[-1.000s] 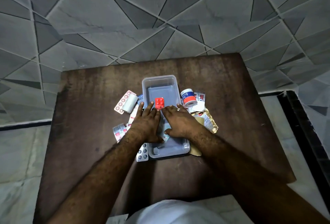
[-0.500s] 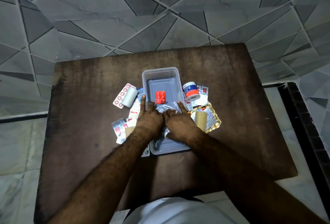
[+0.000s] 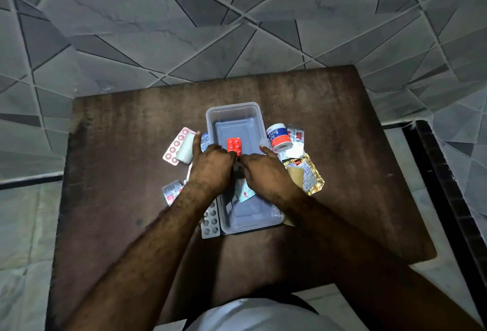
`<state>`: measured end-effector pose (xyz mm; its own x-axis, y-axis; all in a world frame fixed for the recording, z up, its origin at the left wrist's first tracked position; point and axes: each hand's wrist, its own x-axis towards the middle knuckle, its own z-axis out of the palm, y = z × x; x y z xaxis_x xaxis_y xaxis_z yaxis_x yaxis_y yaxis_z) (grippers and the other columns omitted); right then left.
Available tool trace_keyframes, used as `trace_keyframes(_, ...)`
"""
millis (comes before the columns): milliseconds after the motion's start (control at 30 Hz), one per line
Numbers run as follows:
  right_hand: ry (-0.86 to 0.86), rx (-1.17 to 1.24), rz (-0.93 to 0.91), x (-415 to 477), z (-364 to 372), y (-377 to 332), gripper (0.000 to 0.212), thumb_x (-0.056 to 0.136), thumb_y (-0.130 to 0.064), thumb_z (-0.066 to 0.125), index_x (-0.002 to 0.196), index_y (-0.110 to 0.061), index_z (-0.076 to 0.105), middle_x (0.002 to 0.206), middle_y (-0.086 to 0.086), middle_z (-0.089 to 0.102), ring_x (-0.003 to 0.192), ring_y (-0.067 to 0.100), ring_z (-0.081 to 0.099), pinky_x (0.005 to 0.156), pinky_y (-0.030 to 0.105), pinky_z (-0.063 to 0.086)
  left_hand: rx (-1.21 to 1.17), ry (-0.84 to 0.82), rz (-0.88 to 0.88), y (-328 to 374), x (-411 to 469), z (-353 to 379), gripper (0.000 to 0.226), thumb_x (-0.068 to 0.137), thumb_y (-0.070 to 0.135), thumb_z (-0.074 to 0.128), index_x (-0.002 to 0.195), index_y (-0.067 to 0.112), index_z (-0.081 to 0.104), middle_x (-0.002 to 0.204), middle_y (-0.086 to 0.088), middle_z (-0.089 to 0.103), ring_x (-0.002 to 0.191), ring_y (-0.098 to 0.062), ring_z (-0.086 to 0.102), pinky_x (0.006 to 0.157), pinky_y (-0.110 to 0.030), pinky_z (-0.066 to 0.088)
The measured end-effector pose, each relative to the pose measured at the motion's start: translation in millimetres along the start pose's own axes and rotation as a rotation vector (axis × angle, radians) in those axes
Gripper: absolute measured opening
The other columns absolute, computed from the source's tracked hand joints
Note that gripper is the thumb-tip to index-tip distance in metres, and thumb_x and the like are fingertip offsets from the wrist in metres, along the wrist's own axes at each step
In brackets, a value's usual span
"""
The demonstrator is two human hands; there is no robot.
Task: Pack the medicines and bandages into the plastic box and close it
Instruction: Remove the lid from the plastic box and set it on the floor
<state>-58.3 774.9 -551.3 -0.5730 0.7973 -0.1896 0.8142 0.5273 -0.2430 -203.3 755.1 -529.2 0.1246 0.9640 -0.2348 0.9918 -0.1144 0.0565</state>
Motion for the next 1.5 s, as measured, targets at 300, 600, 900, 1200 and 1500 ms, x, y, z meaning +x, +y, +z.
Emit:
trace_keyframes(300,0.277,0.338,0.158,-9.7,-48.3,2.9,0.025,0.088,-0.015,0.053,0.111,-0.018,0.063,0.098,0.008,0.072,0.092,0.026,0.065,0.081,0.033,0.047,-0.595,0.195,-0.048,4.1,19.0,-35.1,0.024,0.08,0.013,0.067,0.104,0.017,0.071,0.103,-0.006,0.075,0.098,-0.026,0.068,0.083,-0.03,0.049)
trace_keyframes(600,0.467,0.41,0.326,-43.7,-80.2,77.7,0.025,0.078,-0.015,0.048,0.097,-0.012,0.064,0.09,0.014,0.07,0.085,0.035,0.064,0.074,0.042,0.052,-0.595,0.264,0.075,89.7,56.1,-70.6,0.019,0.084,0.012,0.066,0.103,0.013,0.072,0.099,-0.009,0.076,0.093,-0.027,0.069,0.07,-0.022,0.038)
trace_keyframes(900,0.558,0.44,0.568,-115.4,-96.9,224.2,0.024,0.087,-0.018,0.057,0.109,-0.015,0.067,0.099,0.011,0.071,0.091,0.029,0.065,0.075,0.023,0.043,-0.55,0.145,0.254,245.9,129.9,-75.0,0.023,0.084,0.025,0.064,0.103,0.015,0.071,0.101,-0.011,0.075,0.098,-0.031,0.068,0.079,-0.03,0.049)
trace_keyframes(1200,0.63,0.428,0.797,-200.8,-84.2,385.5,0.018,0.086,-0.018,0.059,0.102,-0.018,0.067,0.092,0.008,0.073,0.086,0.03,0.067,0.072,0.035,0.053,-0.44,0.016,0.409,435.2,204.5,-38.8,0.022,0.086,0.025,0.059,0.106,0.028,0.067,0.106,-0.006,0.073,0.099,-0.03,0.068,0.081,-0.035,0.055)
trace_keyframes(1500,0.528,0.467,1.024,-260.7,-10.3,500.3,0.029,0.084,-0.011,0.053,0.108,-0.019,0.067,0.102,0.01,0.073,0.095,0.031,0.065,0.076,0.033,0.049,-0.384,-0.236,0.571,562.3,257.3,51.2,0.032,0.087,0.018,0.06,0.119,0.012,0.064,0.119,-0.014,0.067,0.111,-0.032,0.063,0.092,-0.034,0.049)
